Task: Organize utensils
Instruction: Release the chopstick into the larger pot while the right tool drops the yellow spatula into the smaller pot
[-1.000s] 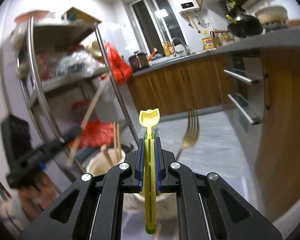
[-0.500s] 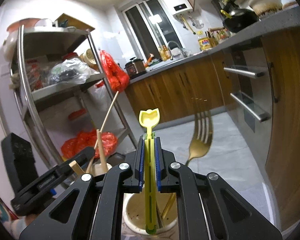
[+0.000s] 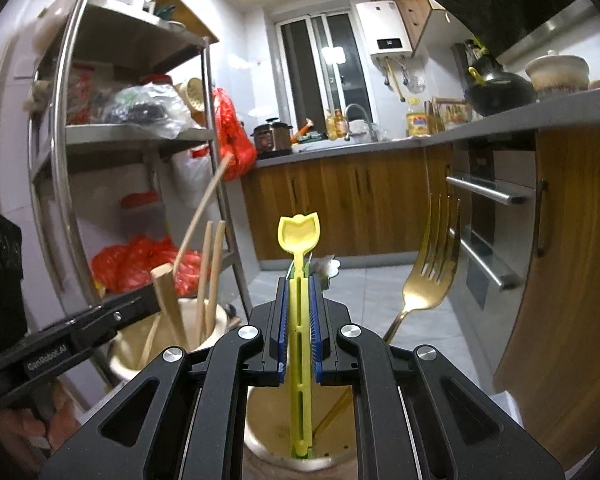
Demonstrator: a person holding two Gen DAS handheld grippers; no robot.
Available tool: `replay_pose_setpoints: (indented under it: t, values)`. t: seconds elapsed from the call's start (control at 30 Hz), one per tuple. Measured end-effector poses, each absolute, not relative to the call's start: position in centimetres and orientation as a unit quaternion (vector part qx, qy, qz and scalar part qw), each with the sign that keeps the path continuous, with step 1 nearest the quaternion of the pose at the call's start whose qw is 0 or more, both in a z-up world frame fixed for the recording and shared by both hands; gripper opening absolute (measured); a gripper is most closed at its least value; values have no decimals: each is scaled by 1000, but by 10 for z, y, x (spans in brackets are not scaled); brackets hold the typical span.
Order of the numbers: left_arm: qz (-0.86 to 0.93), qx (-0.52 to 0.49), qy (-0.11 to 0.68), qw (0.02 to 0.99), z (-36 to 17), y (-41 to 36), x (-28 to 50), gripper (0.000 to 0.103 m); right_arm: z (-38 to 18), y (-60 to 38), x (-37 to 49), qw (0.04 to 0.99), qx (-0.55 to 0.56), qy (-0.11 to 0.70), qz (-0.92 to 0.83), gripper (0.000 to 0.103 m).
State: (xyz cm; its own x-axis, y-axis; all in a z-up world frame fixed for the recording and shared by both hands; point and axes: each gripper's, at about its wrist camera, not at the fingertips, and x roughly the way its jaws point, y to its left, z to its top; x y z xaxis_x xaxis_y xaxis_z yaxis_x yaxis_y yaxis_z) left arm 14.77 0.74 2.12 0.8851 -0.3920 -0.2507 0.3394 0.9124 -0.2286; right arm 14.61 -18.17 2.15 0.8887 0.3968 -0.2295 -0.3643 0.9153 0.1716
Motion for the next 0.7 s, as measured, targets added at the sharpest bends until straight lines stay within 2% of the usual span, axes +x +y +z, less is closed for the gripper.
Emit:
replay_pose_setpoints:
  t: [0.37,0.7]
  values:
    - [-178,-24,161,970,26,2,128,5,11,-194,140,958,76,203,190,11]
    - [-172,-22,165,971,29,3,126,5,7,-190,141,950,70,245,180,11]
